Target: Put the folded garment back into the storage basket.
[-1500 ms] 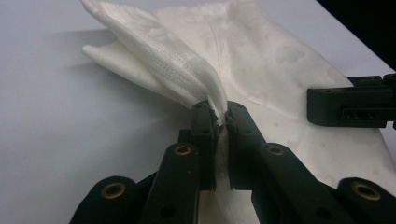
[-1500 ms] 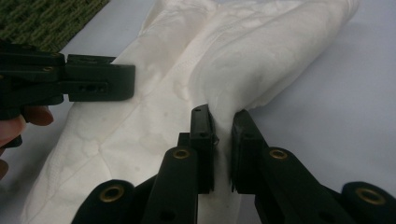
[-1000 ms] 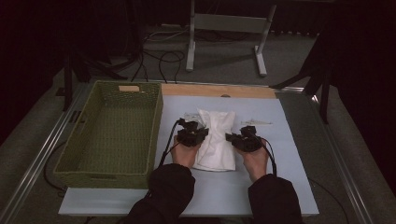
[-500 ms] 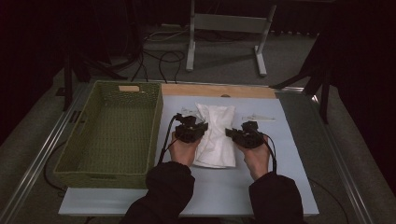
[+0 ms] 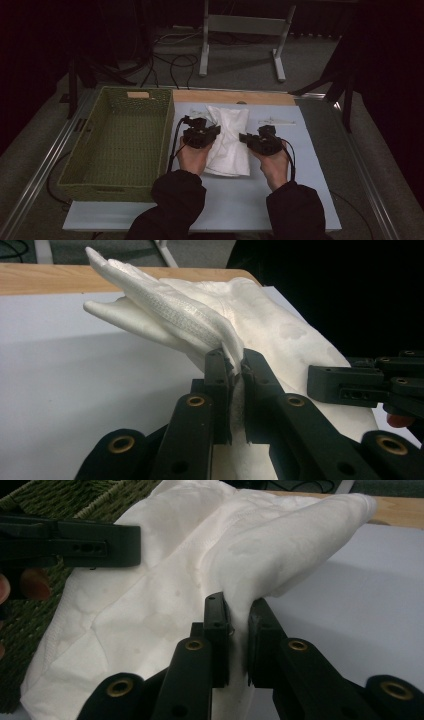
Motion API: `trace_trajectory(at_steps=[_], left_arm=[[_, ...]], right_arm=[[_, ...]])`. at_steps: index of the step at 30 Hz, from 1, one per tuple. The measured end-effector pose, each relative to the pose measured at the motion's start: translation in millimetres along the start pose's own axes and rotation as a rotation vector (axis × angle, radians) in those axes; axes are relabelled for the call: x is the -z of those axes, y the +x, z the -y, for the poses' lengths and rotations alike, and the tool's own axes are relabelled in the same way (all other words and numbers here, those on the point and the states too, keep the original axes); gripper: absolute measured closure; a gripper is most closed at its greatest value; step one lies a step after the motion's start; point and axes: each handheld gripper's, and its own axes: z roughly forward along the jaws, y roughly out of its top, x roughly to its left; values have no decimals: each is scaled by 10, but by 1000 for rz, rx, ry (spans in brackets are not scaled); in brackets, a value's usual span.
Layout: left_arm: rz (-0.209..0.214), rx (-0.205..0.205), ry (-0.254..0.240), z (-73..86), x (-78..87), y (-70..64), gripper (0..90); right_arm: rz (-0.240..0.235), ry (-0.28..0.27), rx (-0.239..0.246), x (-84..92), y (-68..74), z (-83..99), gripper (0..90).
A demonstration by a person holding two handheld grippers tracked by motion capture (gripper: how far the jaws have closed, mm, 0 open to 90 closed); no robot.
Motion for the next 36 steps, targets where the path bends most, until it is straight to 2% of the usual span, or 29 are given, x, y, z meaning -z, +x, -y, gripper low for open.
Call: trace_trajectory(at_steps=[11, 36], left_arm=[[-7, -6, -7, -74, 107, 13, 836], [-20, 12, -34, -209, 313, 100, 836]], right_arm=[[-13, -3, 8, 20, 84, -92, 816], [-45, -15, 29, 15, 273, -304, 816]])
